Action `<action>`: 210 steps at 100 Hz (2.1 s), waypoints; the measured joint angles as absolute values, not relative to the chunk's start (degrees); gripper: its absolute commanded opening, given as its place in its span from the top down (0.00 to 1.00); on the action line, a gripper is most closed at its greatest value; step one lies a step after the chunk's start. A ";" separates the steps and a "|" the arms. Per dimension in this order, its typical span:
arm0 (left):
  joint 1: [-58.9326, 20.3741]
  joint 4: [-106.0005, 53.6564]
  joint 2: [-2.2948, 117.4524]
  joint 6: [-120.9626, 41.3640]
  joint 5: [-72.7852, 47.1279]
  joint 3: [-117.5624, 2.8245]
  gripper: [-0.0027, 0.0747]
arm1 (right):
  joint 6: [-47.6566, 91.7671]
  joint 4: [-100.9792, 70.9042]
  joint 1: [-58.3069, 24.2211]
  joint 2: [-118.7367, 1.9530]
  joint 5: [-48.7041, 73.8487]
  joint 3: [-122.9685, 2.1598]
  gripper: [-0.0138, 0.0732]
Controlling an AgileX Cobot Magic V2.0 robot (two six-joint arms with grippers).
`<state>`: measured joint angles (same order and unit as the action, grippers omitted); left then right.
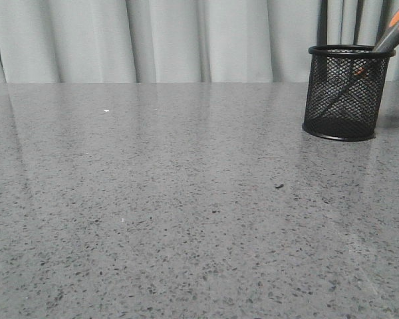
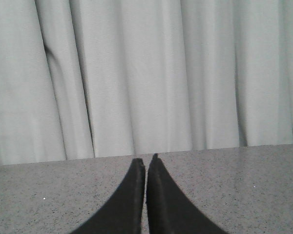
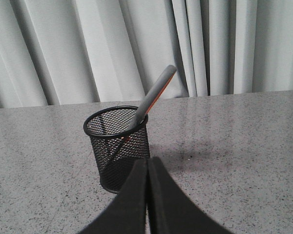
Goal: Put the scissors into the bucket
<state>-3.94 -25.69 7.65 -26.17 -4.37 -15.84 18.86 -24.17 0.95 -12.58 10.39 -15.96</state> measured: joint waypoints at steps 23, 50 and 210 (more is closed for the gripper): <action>-3.94 -25.69 7.65 -26.17 -4.37 -15.84 0.99 | 18.86 -24.17 0.95 -12.58 10.39 -15.96 0.92; -3.94 -25.69 7.65 -26.17 -4.28 -15.84 0.99 | 18.86 -24.17 0.95 -12.58 10.39 -15.96 0.92; -2.56 -3.15 -0.22 -8.64 -5.49 -0.07 0.99 | 18.91 -24.29 0.95 -12.58 10.17 -15.96 0.92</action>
